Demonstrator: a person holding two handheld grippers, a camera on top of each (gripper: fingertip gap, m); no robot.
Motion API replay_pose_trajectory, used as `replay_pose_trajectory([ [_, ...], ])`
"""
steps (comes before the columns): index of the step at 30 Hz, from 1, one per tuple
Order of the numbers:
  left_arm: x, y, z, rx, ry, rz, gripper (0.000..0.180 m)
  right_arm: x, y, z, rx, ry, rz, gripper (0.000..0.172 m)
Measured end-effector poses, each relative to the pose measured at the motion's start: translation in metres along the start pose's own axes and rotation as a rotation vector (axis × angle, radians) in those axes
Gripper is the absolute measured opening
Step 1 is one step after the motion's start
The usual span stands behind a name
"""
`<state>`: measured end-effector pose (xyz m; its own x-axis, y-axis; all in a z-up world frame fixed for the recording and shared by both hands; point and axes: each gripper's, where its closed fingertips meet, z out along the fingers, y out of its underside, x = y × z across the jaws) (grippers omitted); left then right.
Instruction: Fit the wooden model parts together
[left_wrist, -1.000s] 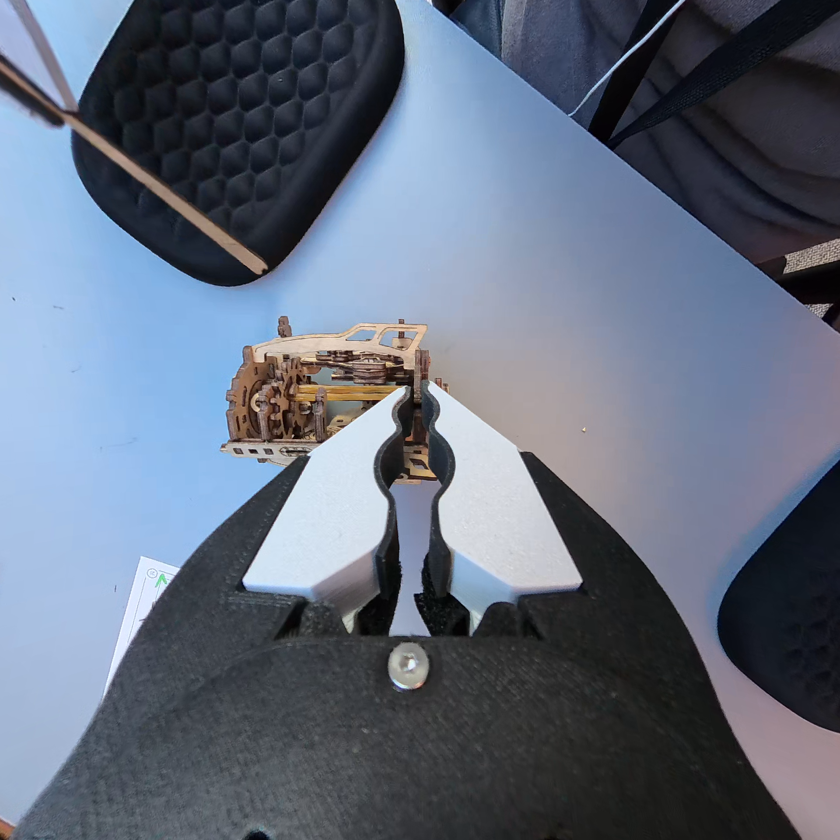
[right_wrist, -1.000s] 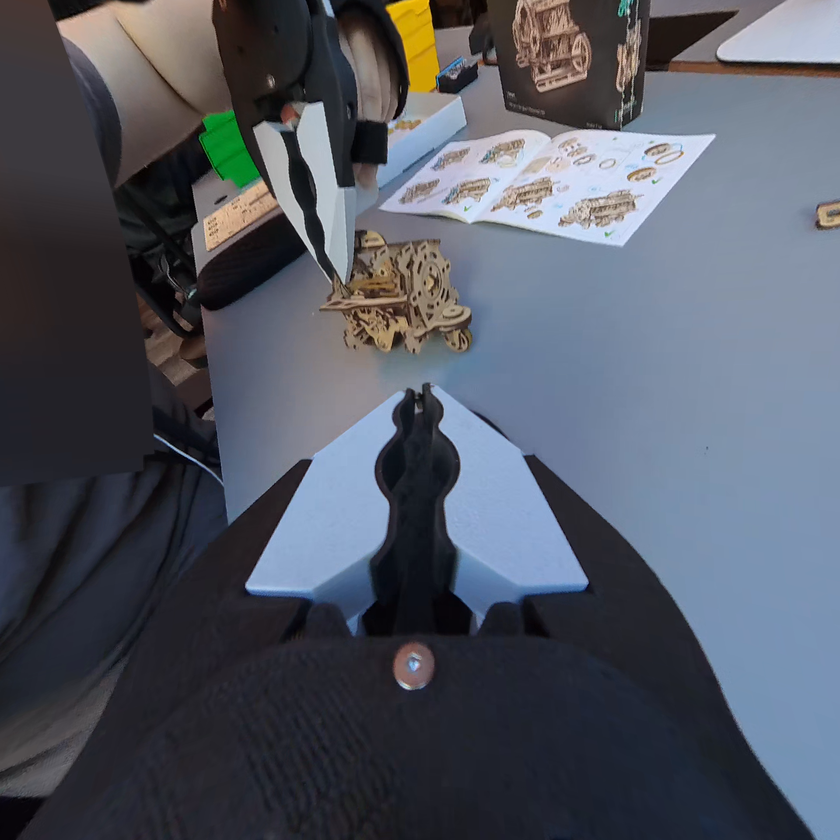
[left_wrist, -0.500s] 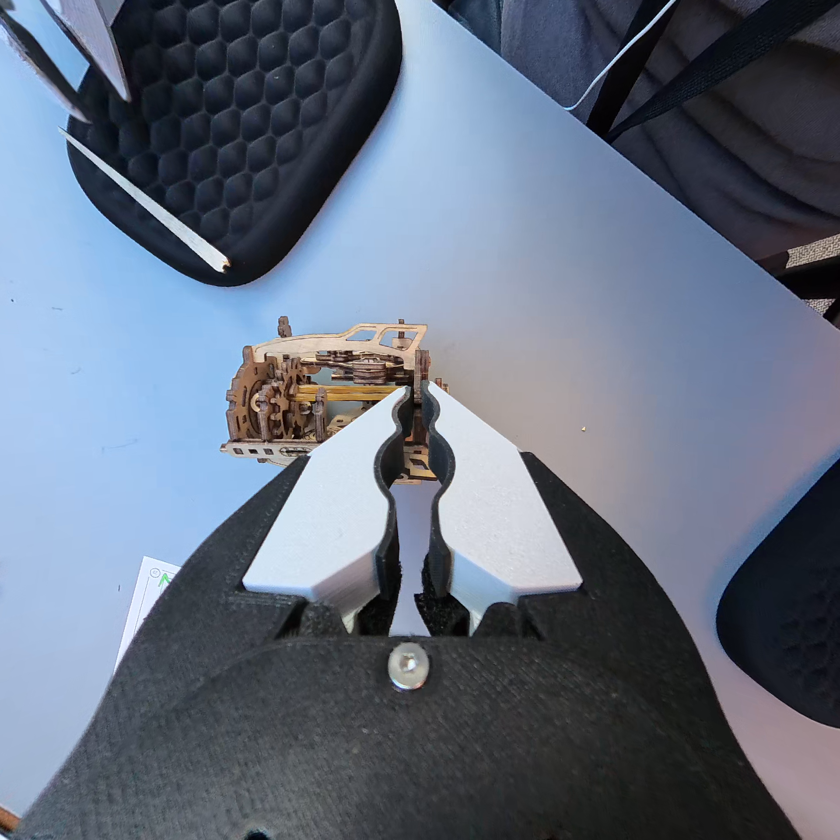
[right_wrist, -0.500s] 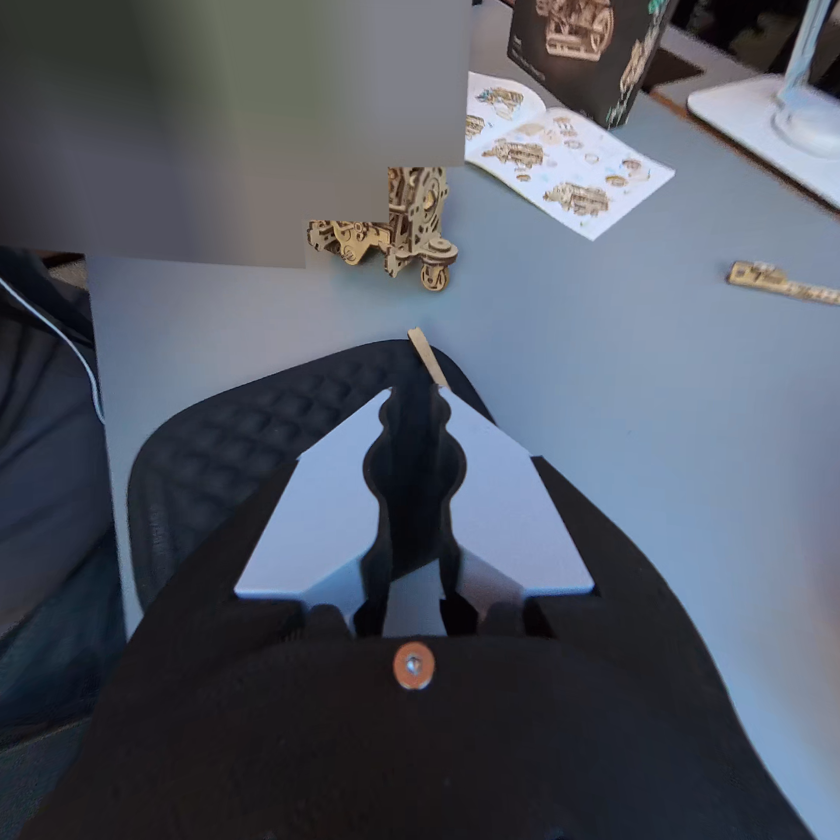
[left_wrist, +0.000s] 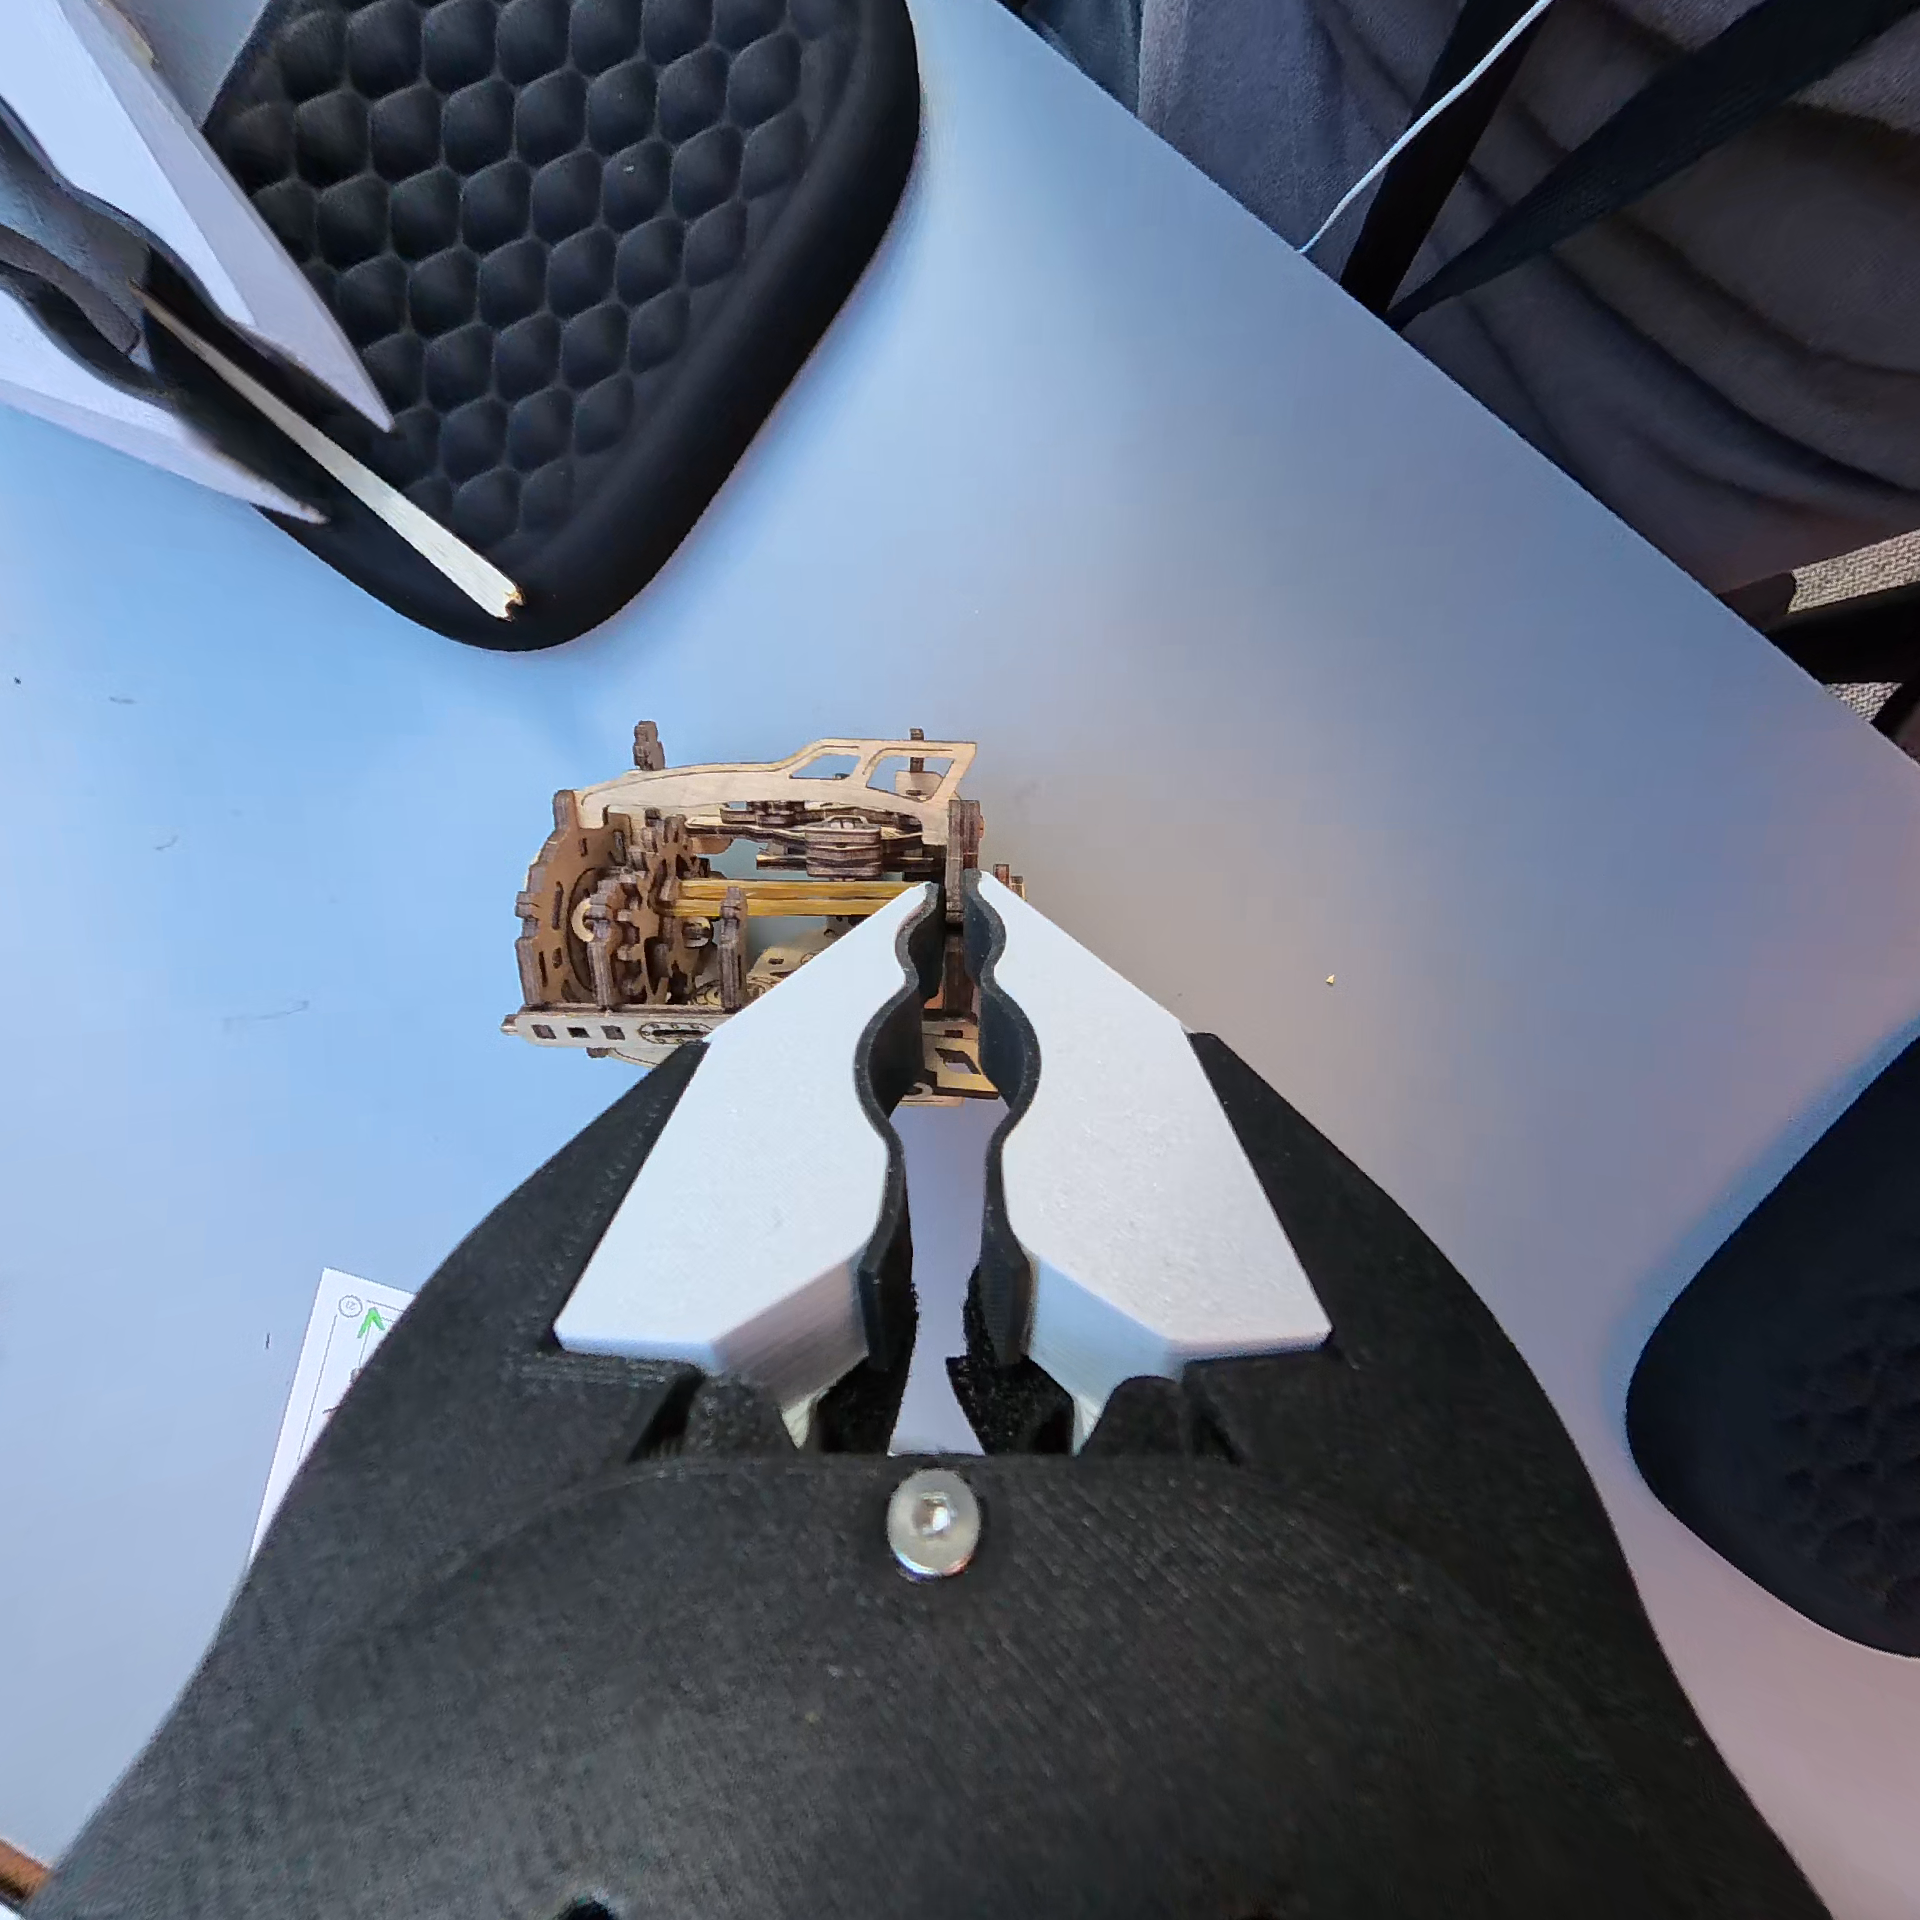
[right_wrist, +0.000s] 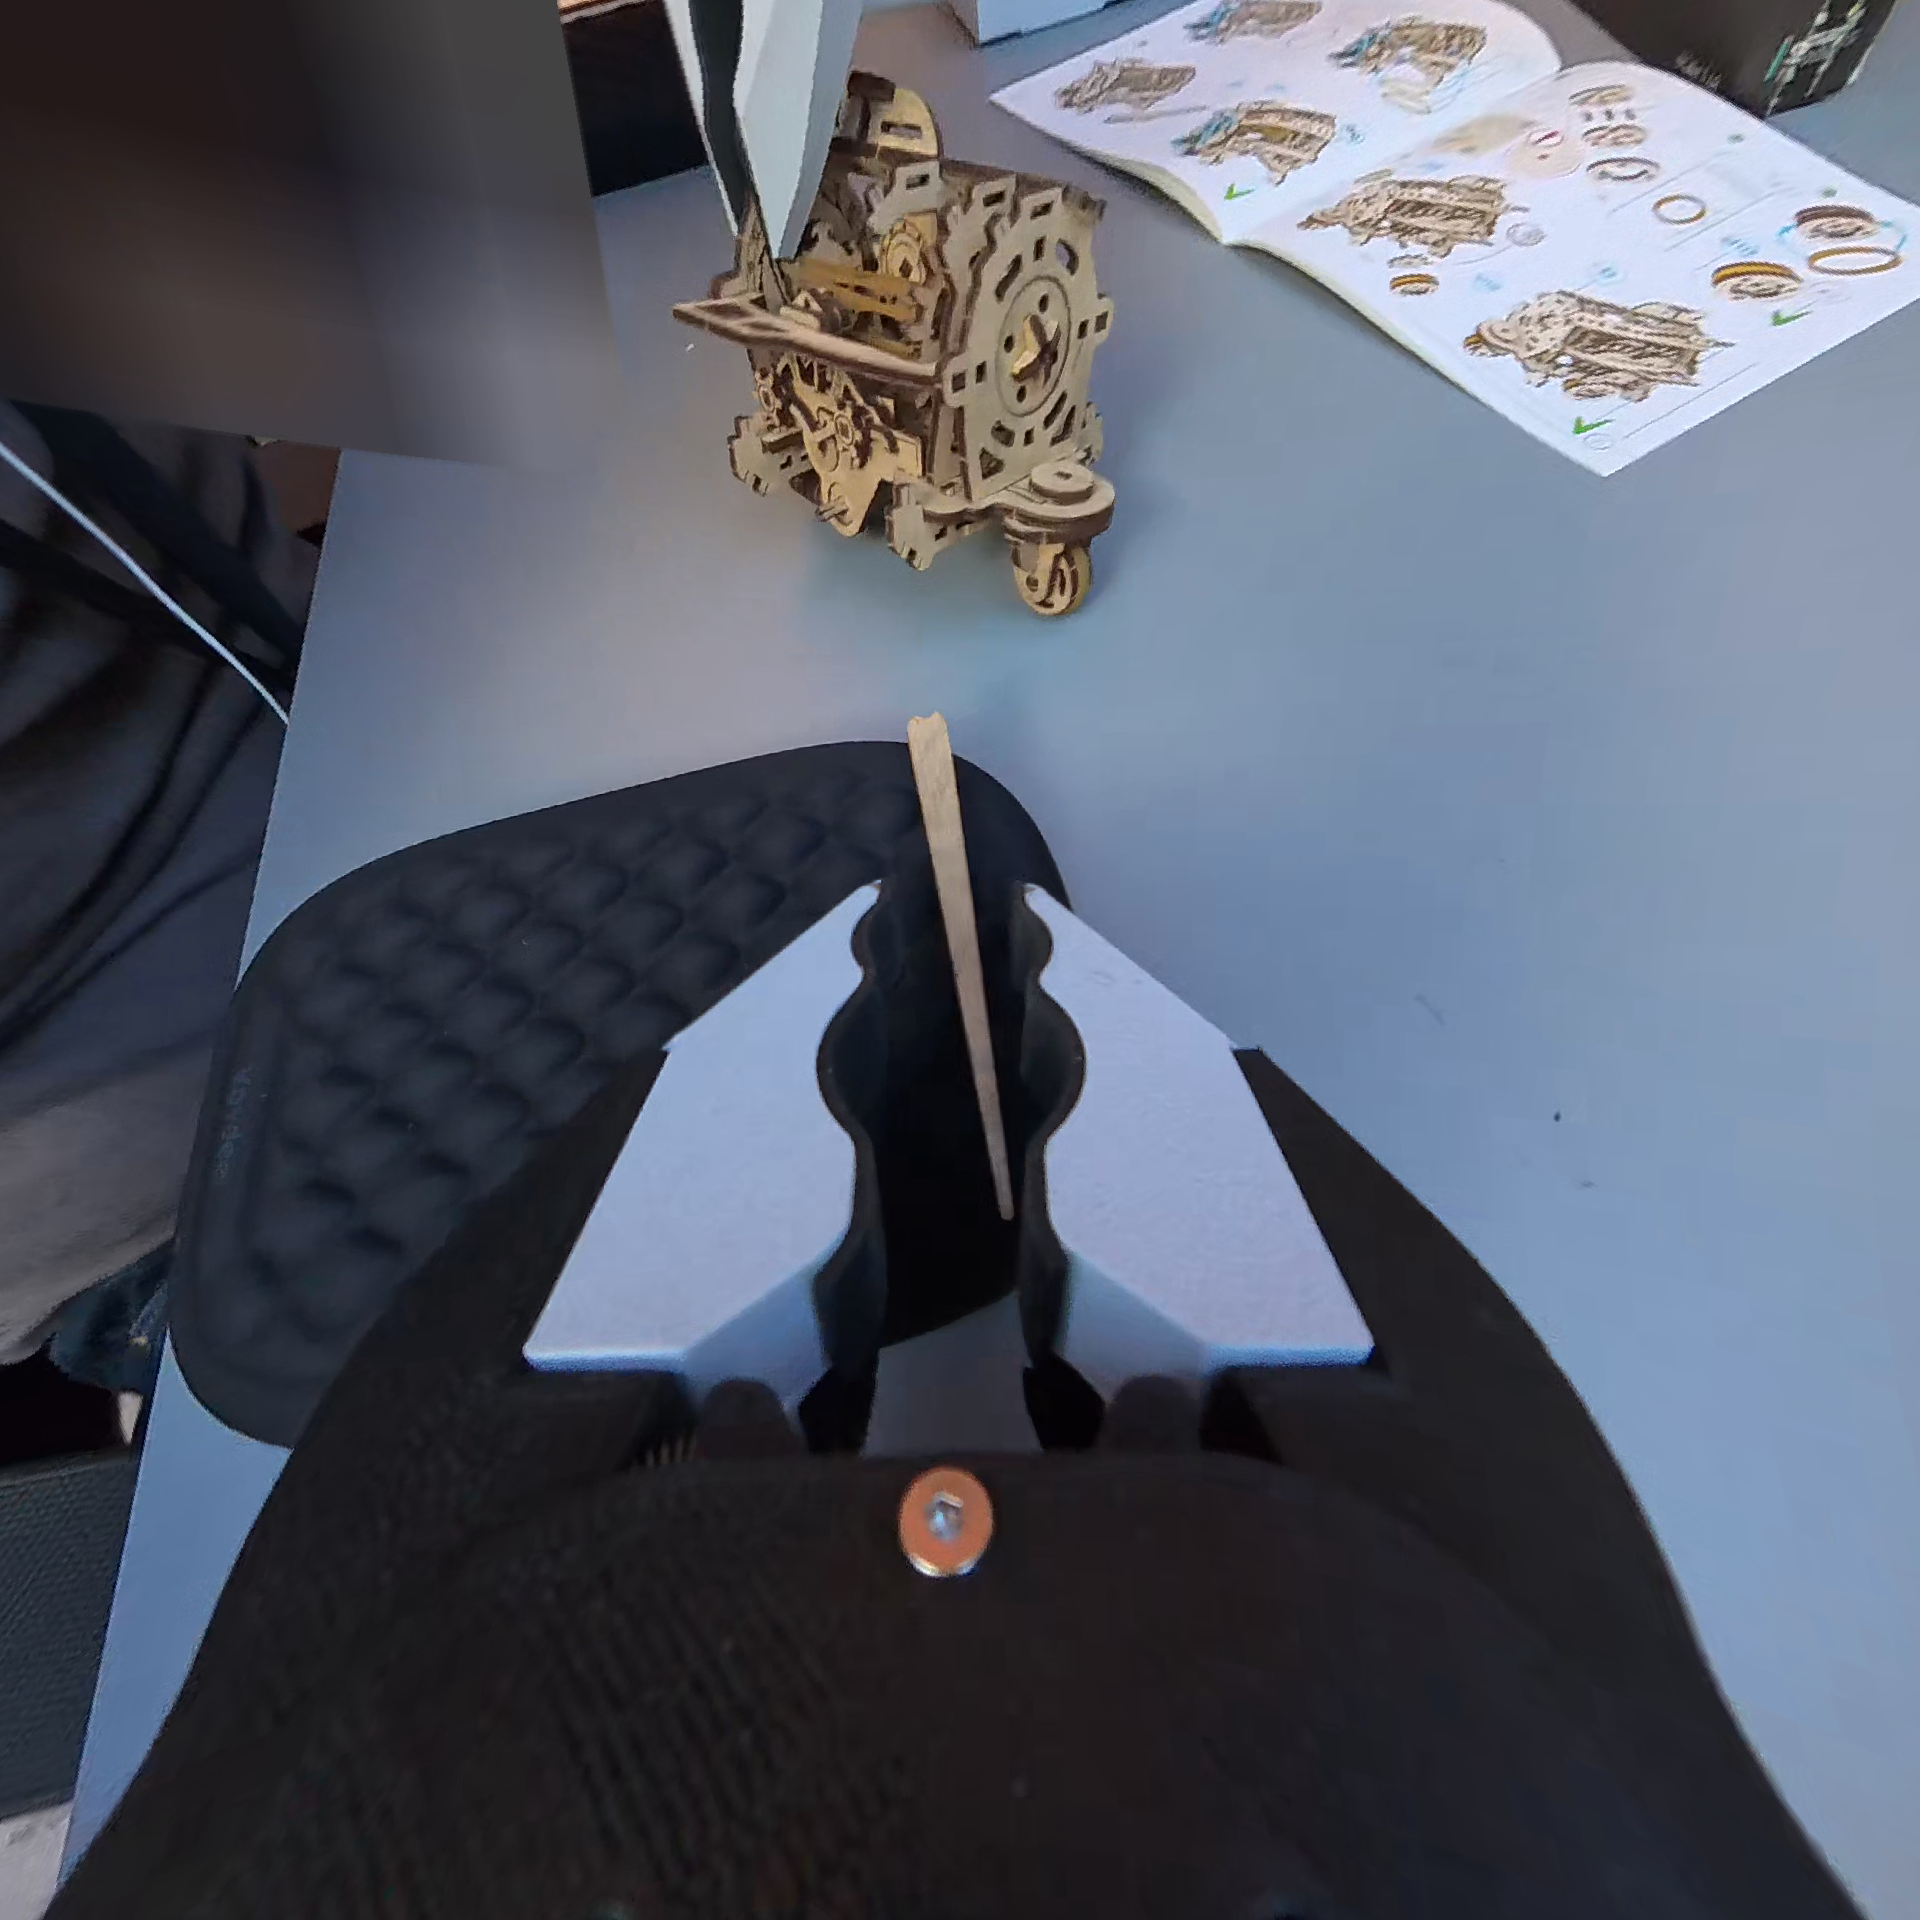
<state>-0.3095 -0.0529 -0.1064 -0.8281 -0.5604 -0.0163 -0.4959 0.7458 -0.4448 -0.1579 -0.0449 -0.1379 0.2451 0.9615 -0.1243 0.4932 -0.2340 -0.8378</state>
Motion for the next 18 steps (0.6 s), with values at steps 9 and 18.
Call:
replay_pose_trajectory([
  [9,0.0,0.0,0.0,0.004,0.0,-0.001,0.0,-0.007,0.003,0.002,-0.1,-0.006,-0.057,0.004],
  [18,0.0,0.0,0.0,0.007,-0.005,-0.002,0.0,-0.014,-0.024,0.001,-0.119,0.193,-0.271,0.004],
])
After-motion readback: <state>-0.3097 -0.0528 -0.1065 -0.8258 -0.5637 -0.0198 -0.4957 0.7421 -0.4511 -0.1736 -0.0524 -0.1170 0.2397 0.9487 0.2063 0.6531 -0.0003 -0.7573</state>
